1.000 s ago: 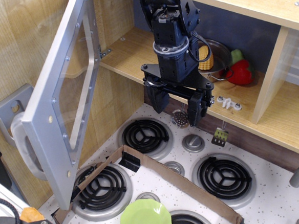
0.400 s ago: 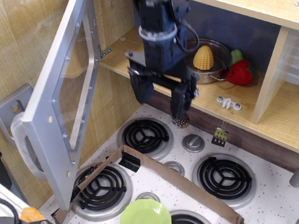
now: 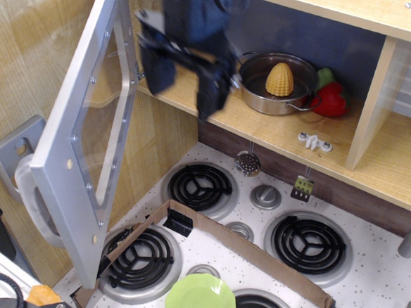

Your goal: Close microwave

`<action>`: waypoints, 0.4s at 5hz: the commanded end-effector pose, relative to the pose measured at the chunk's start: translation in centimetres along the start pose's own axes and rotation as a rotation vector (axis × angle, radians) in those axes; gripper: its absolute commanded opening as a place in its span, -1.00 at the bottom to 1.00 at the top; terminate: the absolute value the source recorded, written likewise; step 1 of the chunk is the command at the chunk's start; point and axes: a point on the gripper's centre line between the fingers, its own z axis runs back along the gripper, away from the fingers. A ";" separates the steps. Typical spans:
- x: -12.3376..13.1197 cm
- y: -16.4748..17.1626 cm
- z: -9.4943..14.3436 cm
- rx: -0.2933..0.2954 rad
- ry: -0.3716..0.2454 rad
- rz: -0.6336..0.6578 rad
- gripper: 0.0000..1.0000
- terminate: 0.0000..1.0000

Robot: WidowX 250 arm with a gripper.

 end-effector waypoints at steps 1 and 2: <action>-1.7 2.7 5.3 0.104 0.033 -0.102 1.00 -1.00; -2.5 3.9 6.2 0.128 0.060 -0.157 1.00 -1.00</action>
